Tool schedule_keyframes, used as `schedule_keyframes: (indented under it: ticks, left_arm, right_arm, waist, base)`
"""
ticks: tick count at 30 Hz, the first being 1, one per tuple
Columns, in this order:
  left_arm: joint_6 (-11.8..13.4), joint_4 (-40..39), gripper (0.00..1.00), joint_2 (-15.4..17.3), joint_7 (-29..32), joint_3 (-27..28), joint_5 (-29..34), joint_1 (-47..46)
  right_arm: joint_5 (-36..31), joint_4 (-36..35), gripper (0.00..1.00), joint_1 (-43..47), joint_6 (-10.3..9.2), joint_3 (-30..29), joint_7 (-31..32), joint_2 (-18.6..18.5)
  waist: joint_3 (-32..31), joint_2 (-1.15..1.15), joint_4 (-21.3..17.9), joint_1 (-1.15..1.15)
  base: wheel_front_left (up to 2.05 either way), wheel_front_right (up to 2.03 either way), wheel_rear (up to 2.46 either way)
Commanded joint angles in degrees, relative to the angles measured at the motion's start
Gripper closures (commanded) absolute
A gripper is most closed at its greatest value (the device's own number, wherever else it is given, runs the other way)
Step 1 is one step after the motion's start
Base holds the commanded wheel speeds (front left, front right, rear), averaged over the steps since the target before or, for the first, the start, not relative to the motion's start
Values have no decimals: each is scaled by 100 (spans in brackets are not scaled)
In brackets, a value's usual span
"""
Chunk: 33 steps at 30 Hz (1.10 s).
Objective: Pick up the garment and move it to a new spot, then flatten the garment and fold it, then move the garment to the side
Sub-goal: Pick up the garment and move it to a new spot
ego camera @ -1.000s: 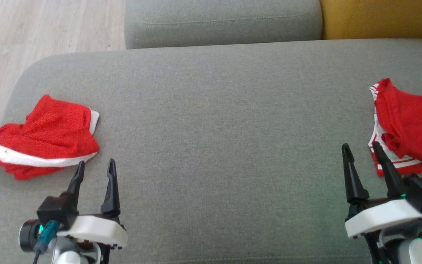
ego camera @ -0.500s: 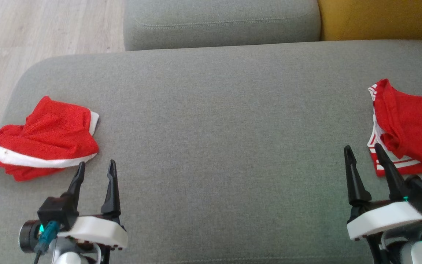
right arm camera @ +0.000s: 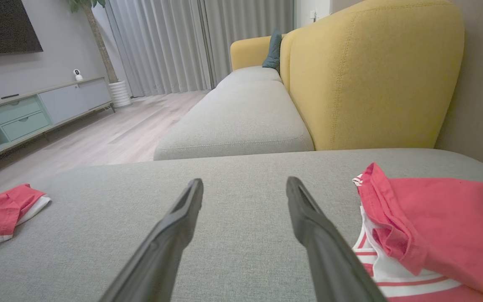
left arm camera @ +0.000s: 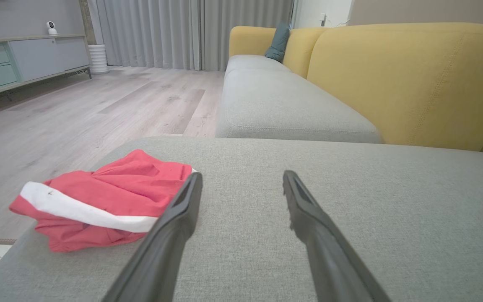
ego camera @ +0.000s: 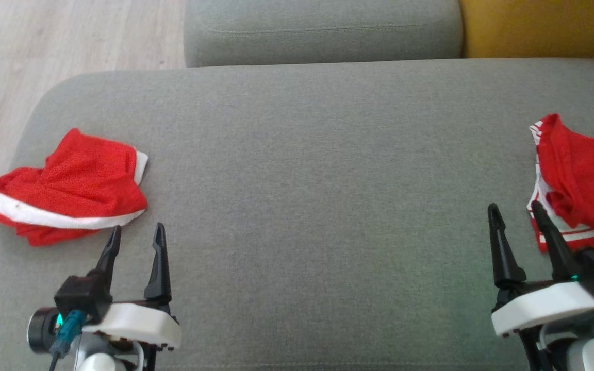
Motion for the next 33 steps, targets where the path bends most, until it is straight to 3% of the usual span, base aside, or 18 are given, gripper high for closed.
schedule_keyframes:
  ticks: [1,23,33]
  left_arm:
    - [26,-188,0,118,-30,178,21,-324]
    - [-32,-24,0,-74,-132,295,90,-616]
    - [-138,-69,0,-126,-135,463,208,-556]
  right_arm:
    - [-56,-280,0,-135,-5,105,29,-26]
    - [-306,-691,0,-158,-5,275,427,-26]
    - [-280,-676,0,-153,-5,373,468,-26]
  waist:
    - [33,0,86,0]
    - [45,0,1936,0]
    - [-45,0,2219,0]
  base:
    - [0,0,0]
    - [0,0,0]
    - [0,0,0]
